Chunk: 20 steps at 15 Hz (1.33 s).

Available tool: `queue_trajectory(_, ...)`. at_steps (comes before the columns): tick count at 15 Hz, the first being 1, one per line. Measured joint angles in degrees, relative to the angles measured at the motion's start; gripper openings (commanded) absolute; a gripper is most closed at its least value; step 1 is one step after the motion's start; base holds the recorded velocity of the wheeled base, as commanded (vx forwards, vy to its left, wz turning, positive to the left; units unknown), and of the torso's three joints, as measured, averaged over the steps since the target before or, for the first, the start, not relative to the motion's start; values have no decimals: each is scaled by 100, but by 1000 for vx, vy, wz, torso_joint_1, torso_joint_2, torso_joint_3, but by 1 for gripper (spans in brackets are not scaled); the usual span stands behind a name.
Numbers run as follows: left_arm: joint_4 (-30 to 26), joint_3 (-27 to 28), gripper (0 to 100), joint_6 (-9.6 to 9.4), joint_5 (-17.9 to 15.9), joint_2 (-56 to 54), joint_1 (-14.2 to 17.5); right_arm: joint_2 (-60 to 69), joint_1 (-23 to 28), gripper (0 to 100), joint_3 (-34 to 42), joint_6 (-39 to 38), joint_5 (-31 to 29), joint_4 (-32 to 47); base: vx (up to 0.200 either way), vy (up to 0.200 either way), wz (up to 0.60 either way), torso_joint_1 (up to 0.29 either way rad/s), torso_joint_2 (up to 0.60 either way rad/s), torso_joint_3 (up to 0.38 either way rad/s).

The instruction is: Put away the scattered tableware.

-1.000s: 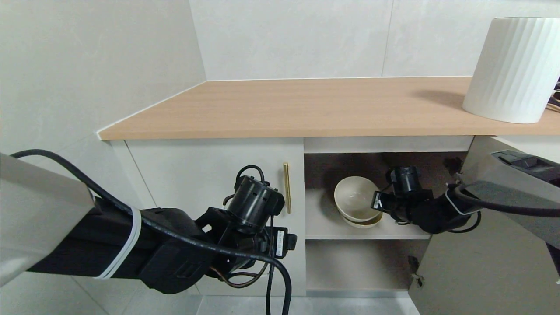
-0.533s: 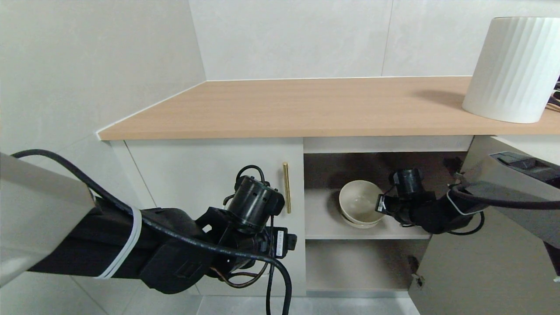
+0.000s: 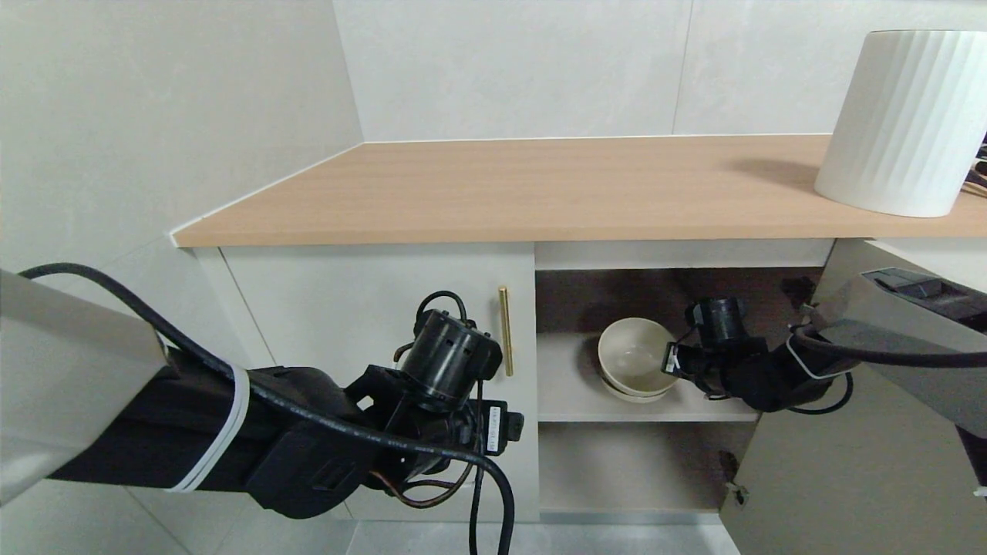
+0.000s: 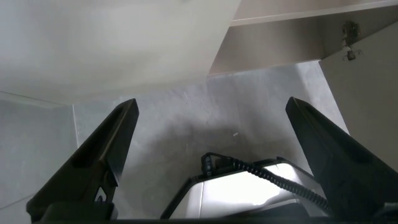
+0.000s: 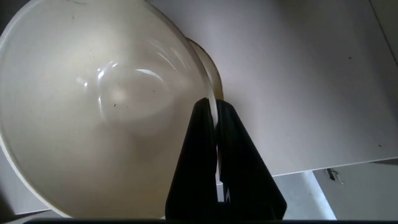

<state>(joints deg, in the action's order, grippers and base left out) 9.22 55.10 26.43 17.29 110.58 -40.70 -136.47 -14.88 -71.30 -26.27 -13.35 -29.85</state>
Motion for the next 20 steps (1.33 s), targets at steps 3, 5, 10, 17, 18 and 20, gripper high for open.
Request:
queue_trajectory(3,0,0,100,0,1,0,0,-13,-2,0,-5,6,-6,-2,0,0,0,0,0,0)
queue_trajectory(5,0,0,100,17,6,-5,2,-21,-2,100,-6,6,-15,-2,0,0,0,0,0,0)
queue_trajectory(10,0,0,100,78,12,-41,9,-21,-2,100,9,9,-20,-6,0,0,0,0,0,0)
queue_trajectory(17,0,0,100,72,11,-80,11,48,-35,100,63,9,-13,-2,0,0,0,0,0,0)
queue_trajectory(18,-2,0,100,72,11,-102,20,89,-44,100,91,6,-9,-2,0,0,0,0,0,0)
queue_trajectory(20,-9,0,100,72,9,-190,116,274,-90,100,228,6,33,5,0,0,0,0,0,0)
